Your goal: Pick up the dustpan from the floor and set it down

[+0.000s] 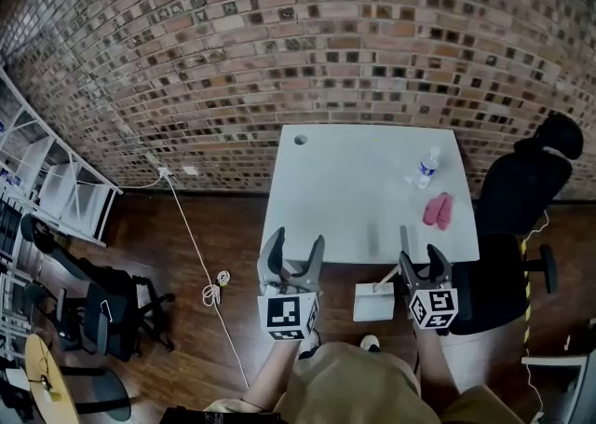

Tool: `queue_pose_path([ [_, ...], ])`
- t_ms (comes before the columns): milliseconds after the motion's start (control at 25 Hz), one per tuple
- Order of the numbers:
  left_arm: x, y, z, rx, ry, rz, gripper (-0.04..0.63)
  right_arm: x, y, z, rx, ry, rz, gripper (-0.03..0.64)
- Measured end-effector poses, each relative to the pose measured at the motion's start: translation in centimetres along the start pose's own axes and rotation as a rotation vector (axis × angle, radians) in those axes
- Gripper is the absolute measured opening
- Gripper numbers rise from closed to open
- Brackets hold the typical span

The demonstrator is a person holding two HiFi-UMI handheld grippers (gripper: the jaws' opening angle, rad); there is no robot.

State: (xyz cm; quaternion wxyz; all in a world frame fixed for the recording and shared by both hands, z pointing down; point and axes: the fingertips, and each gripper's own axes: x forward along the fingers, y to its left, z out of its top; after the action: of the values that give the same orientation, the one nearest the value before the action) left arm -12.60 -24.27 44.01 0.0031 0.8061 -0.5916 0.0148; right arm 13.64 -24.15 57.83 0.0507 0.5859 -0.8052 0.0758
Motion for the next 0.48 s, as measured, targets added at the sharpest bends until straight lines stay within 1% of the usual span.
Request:
queue_pose_path([
  [40, 0.0, -0.1, 0.0, -0.002, -0.003, -0.005, 0.279, -0.1, 0.2, 1.8, -0.010, -0.043, -0.006, 0.319],
  [80, 0.0, -0.3, 0.1, -0.004, -0.008, -0.009, 0.279, -0.2, 0.3, 3.5, -0.014, -0.085, -0.011, 0.335],
  [120, 0.0, -0.4, 0.3, -0.006, -0.017, -0.013, 0.279, -0.3, 0.6, 5.1, -0.009, -0.126, -0.011, 0.372],
  [160, 0.0, -0.5, 0.5, -0.007, -0.028, -0.016, 0.279, -0.4, 0.9, 6.7, -0.001, -0.164, -0.005, 0.396],
  [240, -0.2, -0.6, 1.0, -0.008, -0.054, -0.016, 0.281, -0.6, 2.0, 9.7, -0.009, -0.224, 0.019, 0.413],
  [360, -0.5, -0.4, 1.6, -0.010, -0.089, -0.003, 0.281, -1.1, 3.7, 13.1, -0.067, -0.269, 0.044, 0.413],
  [480, -0.6, -0.1, 1.5, -0.016, -0.092, 0.009, 0.280, -1.6, 4.3, 15.4, -0.130, -0.287, 0.019, 0.409],
])
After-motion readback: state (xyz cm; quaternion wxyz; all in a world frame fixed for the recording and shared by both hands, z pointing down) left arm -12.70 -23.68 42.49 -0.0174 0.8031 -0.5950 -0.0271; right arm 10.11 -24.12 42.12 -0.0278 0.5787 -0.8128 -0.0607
